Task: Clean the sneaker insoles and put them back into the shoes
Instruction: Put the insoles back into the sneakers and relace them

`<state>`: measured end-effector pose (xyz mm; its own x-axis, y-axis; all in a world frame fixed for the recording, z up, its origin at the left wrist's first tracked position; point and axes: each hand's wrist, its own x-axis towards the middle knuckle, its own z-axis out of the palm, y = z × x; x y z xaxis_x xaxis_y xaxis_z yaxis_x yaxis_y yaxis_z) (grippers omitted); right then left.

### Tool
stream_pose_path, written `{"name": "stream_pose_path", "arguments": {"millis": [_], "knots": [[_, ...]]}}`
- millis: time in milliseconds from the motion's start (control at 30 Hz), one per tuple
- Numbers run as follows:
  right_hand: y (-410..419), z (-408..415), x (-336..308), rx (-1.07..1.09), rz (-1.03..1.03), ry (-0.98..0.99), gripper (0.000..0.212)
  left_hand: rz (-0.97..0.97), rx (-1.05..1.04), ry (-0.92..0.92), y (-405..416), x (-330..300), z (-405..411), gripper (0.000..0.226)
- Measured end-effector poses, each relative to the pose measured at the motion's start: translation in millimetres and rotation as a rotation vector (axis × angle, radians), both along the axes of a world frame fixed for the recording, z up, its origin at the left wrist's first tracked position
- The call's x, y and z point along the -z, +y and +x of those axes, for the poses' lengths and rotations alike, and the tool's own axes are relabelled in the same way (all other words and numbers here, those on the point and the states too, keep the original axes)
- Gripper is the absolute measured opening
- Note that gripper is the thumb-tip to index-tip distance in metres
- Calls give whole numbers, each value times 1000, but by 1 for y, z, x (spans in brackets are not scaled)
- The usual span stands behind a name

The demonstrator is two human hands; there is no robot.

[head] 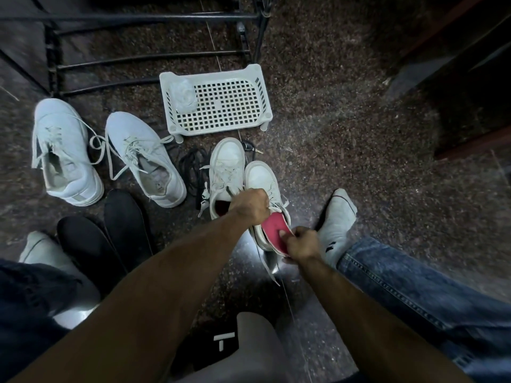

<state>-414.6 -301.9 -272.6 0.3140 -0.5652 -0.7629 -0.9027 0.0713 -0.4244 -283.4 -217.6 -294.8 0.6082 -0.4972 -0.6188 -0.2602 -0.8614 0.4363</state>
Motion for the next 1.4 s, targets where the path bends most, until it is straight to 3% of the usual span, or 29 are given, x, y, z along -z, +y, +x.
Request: {"name": "stream_pose_path", "arguments": {"millis": [167, 267, 400, 500, 633, 700, 867, 1000, 1100, 1267, 1400], "knots": [[12, 26, 35, -40, -188, 21, 25, -15, -43, -24, 1, 2, -5, 15], [20, 31, 20, -133, -313, 58, 30, -24, -53, -32, 0, 0, -5, 17], [12, 21, 25, -211, -173, 37, 47, -18, -40, -3, 2, 1, -2, 12], [5, 12, 9, -111, -78, -14, 11, -14, -29, 22, 3, 1, 0, 9], [5, 7, 12, 13, -70, -62, 11, -25, -37, 34, 3, 0, -1, 10], [12, 13, 17, -140, -247, -18, 5, -28, -47, 29, 3, 0, -3, 10], [20, 27, 14, -465, -426, 108, 29, -29, -53, 23, 3, 2, -3, 13], [4, 12, -2, -1087, -596, 80, 30, -26, -32, 22, 2, 3, 0, 12], [-12, -1, -7, -1474, -548, 68, 42, -29, -26, 32, 3, 4, 1, 14], [-14, 0, -7, -1598, -465, 138, 36, -29, -25, 29, 5, 4, 0, 10], [0, 6, 1, -1618, -523, 175, 31, -12, -13, 20, 5, 5, 0, 12]]}}
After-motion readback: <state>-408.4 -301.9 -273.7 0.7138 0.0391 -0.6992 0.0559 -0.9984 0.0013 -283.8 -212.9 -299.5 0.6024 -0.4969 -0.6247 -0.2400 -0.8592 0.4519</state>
